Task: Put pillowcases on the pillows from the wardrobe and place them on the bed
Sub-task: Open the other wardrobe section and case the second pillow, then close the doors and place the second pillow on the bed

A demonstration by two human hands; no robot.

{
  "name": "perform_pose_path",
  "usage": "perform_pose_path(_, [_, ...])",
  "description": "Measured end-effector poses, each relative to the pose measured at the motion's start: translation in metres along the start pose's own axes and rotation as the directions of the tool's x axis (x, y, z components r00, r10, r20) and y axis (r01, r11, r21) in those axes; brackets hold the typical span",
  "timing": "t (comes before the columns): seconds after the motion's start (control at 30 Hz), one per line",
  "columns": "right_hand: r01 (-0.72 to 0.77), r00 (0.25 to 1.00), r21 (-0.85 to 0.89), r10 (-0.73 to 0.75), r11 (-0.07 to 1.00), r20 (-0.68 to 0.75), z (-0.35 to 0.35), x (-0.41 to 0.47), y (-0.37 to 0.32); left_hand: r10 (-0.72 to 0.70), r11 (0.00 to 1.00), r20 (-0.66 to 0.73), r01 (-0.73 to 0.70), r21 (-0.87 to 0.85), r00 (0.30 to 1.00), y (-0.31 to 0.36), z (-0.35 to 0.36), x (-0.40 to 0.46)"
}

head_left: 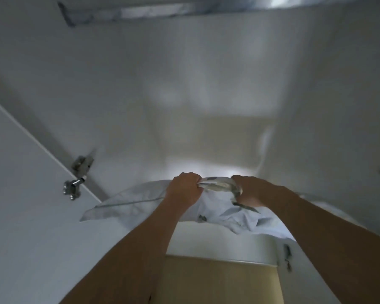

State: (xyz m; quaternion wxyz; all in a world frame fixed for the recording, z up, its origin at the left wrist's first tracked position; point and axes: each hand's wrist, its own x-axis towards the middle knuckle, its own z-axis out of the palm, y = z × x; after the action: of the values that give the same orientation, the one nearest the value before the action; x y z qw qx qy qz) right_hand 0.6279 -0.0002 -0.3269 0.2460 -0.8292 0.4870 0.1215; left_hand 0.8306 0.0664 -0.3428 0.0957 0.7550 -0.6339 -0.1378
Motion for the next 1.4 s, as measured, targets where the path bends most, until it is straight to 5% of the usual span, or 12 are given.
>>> perform_pose_path(0.13, [-0.019, 0.998, -0.005, 0.02, 1.0, 0.053, -0.026, -0.051, -0.027, -0.004, 1.0, -0.025, 0.004, -0.029, 1.0, 0.043, -0.052, -0.036])
perform_pose_path(0.3, [0.017, 0.974, -0.142, -0.049, 0.99, -0.223, -0.032, -0.063, -0.041, 0.014, 1.0, -0.056, -0.015, -0.011, 0.998, 0.064, -0.081, -0.055])
perform_pose_path(0.4, [0.079, 0.966, -0.121, -0.106, 0.989, -0.234, -0.037, -0.069, -0.056, -0.013, 0.999, -0.089, 0.011, -0.032, 0.996, 0.058, -0.097, -0.069])
perform_pose_path(0.53, [0.099, 0.953, -0.248, -0.163, 0.964, -0.255, -0.039, -0.073, -0.09, -0.132, 0.986, -0.174, 0.112, -0.12, 0.976, 0.04, -0.105, -0.096])
perform_pose_path(0.67, [0.088, 0.978, -0.326, -0.144, 0.941, -0.15, -0.034, -0.078, -0.132, -0.375, 0.927, -0.216, 0.371, -0.057, 0.902, 0.009, -0.118, -0.134])
perform_pose_path(0.77, [0.081, 0.983, -0.365, -0.135, 0.928, -0.124, -0.034, -0.083, -0.159, -0.606, 0.784, -0.326, 0.614, -0.091, 0.725, -0.026, -0.127, -0.179])
perform_pose_path(0.9, [0.127, 0.984, -0.452, -0.168, 0.883, -0.052, -0.027, -0.096, -0.192, -0.744, 0.571, -0.615, 0.725, -0.385, 0.26, -0.062, -0.133, -0.263])
perform_pose_path(0.97, [0.151, 0.985, -0.486, -0.175, 0.861, -0.004, -0.025, -0.106, -0.211, -0.706, 0.542, -0.699, 0.723, -0.427, 0.116, -0.069, -0.134, -0.298])
perform_pose_path(1.2, [0.189, 0.981, -0.564, -0.185, 0.804, 0.065, -0.017, -0.124, -0.255, -0.619, 0.544, -0.773, 0.635, -0.549, -0.138, -0.075, -0.139, -0.348])
perform_pose_path(1.3, [0.189, 0.981, -0.563, -0.174, 0.805, 0.08, -0.017, -0.125, -0.259, -0.643, 0.571, -0.717, 0.455, -0.683, -0.27, -0.076, -0.145, -0.355])
perform_pose_path(1.4, [0.188, 0.981, -0.558, -0.176, 0.808, 0.077, -0.019, -0.124, -0.26, -0.716, 0.608, -0.636, 0.191, -0.771, -0.288, -0.079, -0.153, -0.36])
